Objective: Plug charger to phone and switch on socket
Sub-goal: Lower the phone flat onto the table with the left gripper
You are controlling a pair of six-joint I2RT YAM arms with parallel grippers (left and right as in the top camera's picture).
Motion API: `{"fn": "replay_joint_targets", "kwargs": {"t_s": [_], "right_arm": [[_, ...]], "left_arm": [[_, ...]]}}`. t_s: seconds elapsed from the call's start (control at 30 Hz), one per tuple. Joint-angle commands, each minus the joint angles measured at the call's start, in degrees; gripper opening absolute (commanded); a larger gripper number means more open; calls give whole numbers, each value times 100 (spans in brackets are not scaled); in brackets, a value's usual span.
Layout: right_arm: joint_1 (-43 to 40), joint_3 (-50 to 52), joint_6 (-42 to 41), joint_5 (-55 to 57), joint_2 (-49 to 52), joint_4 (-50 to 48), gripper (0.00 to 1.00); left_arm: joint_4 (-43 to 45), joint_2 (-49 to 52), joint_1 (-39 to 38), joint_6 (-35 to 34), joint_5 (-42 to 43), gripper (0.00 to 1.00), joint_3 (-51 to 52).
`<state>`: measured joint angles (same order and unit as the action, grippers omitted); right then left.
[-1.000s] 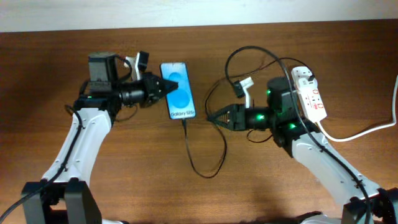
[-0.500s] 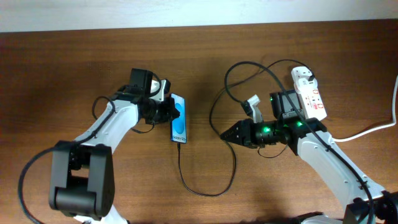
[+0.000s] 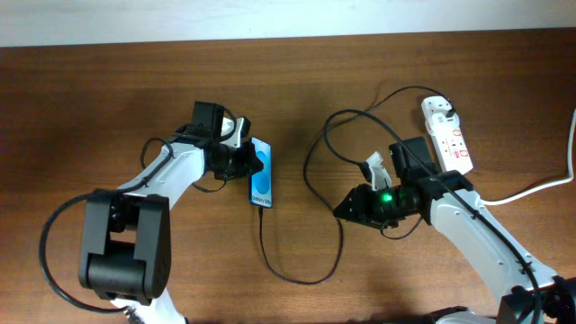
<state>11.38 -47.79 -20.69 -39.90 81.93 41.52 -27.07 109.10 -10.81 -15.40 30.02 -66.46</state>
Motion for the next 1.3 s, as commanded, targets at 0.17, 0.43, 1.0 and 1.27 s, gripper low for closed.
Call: {"fn": "replay_joint_targets", "kwargs": {"t_s": [0.17,0.43,1.0,1.27], "right_arm": [[-20,-2,101,321,-57,389,39],[-20,-2,101,337,-57,697,38],[-15,129,94,1364,-57,927,59],[-15,164,94,1364,-57,920,68]], "left_arm": [[-68,503,-2,160,111,18,4],[-409,503,-2,-37,61,44,4],[-826,503,-2,-37,-162,57,4],[-1023,503,-2,-214,-470,57,4]]}}
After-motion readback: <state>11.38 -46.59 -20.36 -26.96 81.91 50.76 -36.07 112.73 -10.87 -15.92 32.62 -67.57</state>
